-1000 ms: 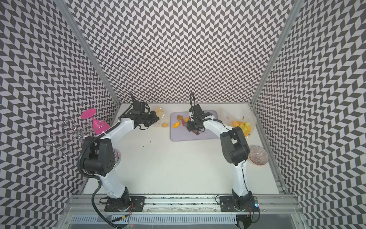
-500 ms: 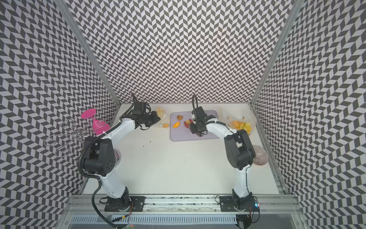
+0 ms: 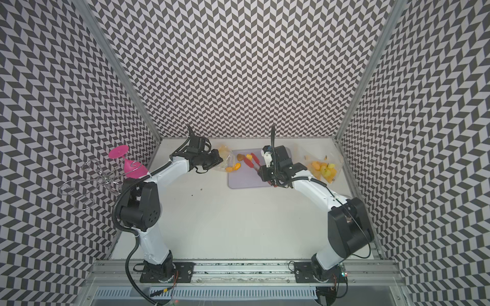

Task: Put the cookies into a resealable bag to prevent moisture
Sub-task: Place the cookie in the ziploc bag.

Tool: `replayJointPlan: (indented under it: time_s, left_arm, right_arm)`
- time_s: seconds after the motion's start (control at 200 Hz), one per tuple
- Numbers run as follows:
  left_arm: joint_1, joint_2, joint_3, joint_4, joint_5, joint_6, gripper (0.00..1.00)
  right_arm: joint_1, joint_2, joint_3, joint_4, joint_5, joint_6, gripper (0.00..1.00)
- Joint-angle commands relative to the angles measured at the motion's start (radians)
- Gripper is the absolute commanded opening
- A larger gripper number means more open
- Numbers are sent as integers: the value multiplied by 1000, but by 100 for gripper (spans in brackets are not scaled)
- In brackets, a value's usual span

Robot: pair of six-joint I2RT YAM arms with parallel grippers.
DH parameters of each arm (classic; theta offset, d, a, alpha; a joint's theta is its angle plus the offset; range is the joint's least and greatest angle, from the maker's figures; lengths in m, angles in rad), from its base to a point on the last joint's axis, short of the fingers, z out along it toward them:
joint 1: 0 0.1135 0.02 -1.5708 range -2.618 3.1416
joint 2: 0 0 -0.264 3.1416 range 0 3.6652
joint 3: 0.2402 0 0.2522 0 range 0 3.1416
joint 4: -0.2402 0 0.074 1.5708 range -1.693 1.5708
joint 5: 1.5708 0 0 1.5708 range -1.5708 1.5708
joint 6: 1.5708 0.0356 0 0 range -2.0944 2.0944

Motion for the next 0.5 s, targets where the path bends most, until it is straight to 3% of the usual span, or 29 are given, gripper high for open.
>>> replayJointPlan:
  time_s: [0.0,0.26,0.496]
  left_arm:
    - [-9,7,39,5,9,-6,0]
    - [-9,-8,17,35,27,11,0]
    - [-10,-25,-8,66,48,24,0]
  right_arm:
    - [17,-47,1,107,-144,-43,34]
    - [61,59,80,110,-213,-53,32]
    - [69,150,136,106,-163,-39,28]
